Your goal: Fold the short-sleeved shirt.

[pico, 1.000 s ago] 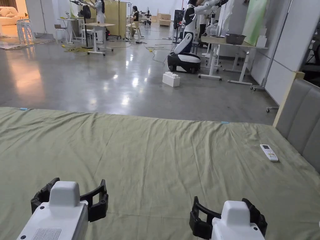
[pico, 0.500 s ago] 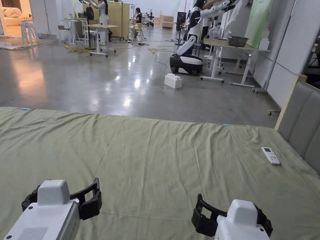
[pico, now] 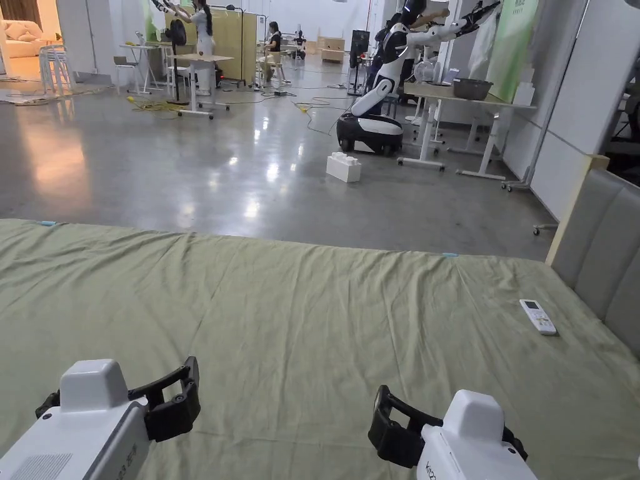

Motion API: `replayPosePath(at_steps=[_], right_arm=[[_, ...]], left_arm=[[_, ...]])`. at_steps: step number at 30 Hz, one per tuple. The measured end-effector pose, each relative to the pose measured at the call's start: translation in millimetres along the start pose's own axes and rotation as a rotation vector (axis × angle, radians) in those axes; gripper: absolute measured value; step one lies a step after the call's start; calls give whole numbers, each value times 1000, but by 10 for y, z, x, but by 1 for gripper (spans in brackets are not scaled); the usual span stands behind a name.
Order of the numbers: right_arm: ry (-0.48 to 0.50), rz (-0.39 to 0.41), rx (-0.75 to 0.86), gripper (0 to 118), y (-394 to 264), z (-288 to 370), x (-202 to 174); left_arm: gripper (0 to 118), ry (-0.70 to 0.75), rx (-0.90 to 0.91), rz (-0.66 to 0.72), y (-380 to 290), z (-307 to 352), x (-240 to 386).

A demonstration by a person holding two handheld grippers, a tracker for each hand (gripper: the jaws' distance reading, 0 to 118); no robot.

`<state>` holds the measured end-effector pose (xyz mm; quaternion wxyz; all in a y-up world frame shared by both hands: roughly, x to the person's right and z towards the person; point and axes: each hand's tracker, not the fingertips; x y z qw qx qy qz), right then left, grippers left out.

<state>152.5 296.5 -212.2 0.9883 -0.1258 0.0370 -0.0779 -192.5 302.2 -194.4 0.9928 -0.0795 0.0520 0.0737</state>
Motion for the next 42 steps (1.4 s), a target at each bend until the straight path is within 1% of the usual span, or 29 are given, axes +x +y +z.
replayPosePath(at_steps=[2, 5, 8, 10, 14, 19, 25, 28, 32, 38, 42], right_arm=[[-47, 0, -36, 118, 25, -8, -54], [-120, 35, -63, 118, 71, -37, -130], [-146, 49, -76, 118, 75, -71, -172], [-143, 42, -84, 118, 75, -73, -160], [-136, 3, -114, 118, 100, -89, -139], [-135, -3, -114, 118, 139, -92, -126], [-146, 32, -103, 118, 156, -89, -128], [-148, 36, -106, 118, 145, -92, -111], [-150, 49, -101, 118, 135, -96, -100], [-154, 36, -119, 118, 113, -156, -46], [-160, 49, -122, 118, 99, -174, -37]], left_arm=[[106, -11, -5, -3, 2, 1, 2], [106, -10, -16, -8, -4, -15, 5], [106, -14, -19, -1, -3, -16, 6], [106, -15, -20, 5, 4, -12, 4], [106, -21, -24, 22, 2, -17, -15], [106, -15, -29, 4, 2, -19, 7], [106, 15, -37, -2, 33, -44, 26], [106, 29, -38, 3, 41, -58, 21], [106, 47, -39, -30, 52, -64, 44], [106, 46, -42, -59, 46, -63, 55], [106, 47, -40, -75, 32, -52, 61]])
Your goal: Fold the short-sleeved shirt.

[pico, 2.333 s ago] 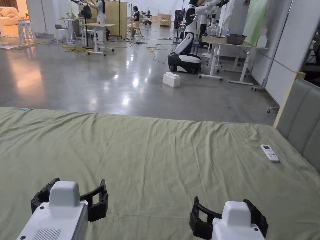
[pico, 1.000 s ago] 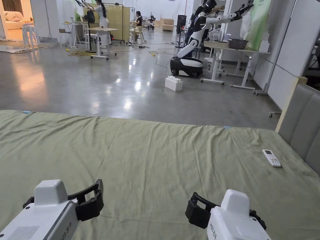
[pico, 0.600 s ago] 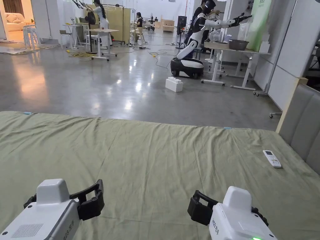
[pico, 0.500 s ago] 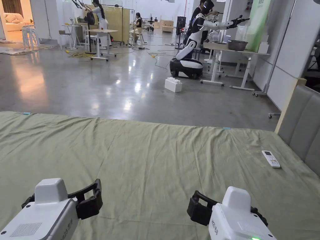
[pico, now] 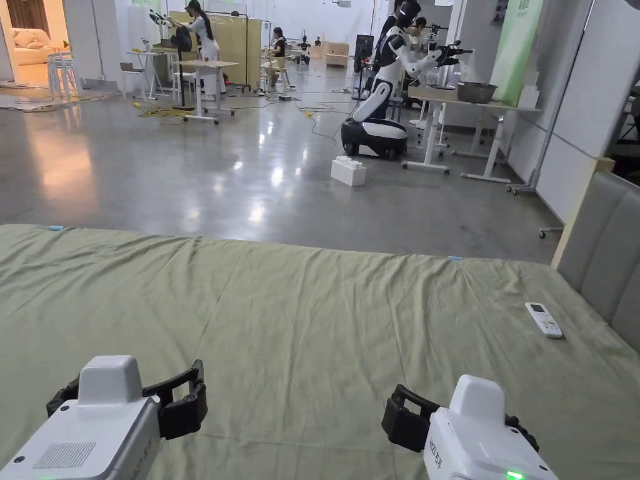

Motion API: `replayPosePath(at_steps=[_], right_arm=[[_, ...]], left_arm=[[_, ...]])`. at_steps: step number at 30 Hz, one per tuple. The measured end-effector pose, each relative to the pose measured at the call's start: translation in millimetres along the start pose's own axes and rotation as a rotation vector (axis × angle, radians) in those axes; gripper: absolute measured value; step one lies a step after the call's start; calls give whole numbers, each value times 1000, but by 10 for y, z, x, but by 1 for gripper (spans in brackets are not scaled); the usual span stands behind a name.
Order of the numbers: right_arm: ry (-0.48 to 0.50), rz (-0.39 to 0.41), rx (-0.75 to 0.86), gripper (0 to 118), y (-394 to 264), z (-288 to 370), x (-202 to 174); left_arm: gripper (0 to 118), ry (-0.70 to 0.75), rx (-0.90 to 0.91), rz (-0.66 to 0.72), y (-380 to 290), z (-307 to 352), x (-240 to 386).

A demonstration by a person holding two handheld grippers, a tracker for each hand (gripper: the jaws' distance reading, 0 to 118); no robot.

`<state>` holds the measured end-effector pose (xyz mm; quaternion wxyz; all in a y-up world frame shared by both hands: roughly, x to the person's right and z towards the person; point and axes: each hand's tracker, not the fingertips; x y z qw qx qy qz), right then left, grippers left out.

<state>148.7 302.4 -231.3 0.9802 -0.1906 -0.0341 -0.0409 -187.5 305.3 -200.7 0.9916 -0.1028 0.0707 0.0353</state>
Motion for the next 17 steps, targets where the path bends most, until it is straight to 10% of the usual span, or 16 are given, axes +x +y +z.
replayPosePath(at_steps=[17], right_arm=[[-6, 31, 177, 118, -79, -89, 40]], left_arm=[[106, 30, 55, -54, -82, -147, -18]])
